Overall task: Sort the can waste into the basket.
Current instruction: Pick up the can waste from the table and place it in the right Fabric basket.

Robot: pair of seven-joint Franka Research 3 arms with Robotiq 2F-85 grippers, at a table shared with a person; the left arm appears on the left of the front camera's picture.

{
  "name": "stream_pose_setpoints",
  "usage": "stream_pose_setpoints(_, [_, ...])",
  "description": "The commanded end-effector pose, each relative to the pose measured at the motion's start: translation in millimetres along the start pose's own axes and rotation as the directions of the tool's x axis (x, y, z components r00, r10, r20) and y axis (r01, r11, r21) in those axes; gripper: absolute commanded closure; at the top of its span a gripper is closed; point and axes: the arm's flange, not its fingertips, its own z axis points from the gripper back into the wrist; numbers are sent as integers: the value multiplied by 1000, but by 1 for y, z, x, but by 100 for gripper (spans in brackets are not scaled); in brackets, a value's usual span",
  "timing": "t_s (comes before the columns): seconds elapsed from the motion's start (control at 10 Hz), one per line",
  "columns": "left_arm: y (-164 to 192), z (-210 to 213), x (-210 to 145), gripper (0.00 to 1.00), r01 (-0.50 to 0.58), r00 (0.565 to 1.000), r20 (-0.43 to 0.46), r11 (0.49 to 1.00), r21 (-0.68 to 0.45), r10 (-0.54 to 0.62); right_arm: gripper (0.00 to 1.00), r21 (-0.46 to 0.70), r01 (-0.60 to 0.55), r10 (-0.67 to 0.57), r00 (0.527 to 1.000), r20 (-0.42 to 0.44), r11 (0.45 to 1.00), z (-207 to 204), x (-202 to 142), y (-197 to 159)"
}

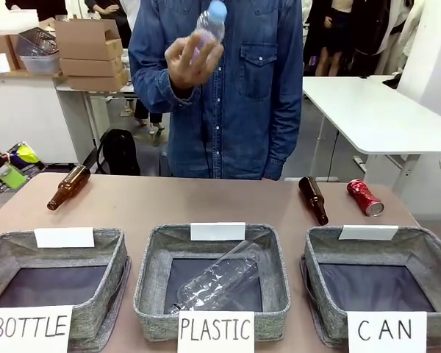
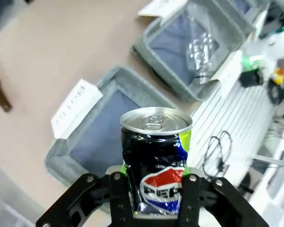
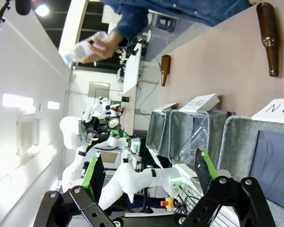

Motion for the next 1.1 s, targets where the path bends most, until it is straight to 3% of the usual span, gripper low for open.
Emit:
stream_pose_setpoints(0.0, [7, 10, -18, 62, 29, 999, -39, 1000, -3, -29, 0, 27, -28, 27, 1000, 12, 999, -2, 3, 0])
stream_pose_setpoints(0.1, [15, 16, -38, 62, 59, 995, -82, 998, 12, -58, 0, 27, -28, 27, 1000, 12, 999, -2, 3, 0])
stream_pose_setpoints(0.4, [13, 24, -68, 62, 52, 997, -61, 997, 49, -49, 0, 27, -28, 27, 1000, 12, 999, -2, 3, 0])
stream_pose_setpoints(0.7, [16, 16, -55, 62, 62, 995, -81, 998, 31, -60, 0, 27, -28, 27, 1000, 12, 999, -2, 3, 0])
stream_pose_setpoints(1.0, [-17, 0, -1, 62, 99, 995, -24, 994, 43, -98, 0, 27, -28, 27, 1000, 12, 999, -2, 3, 0])
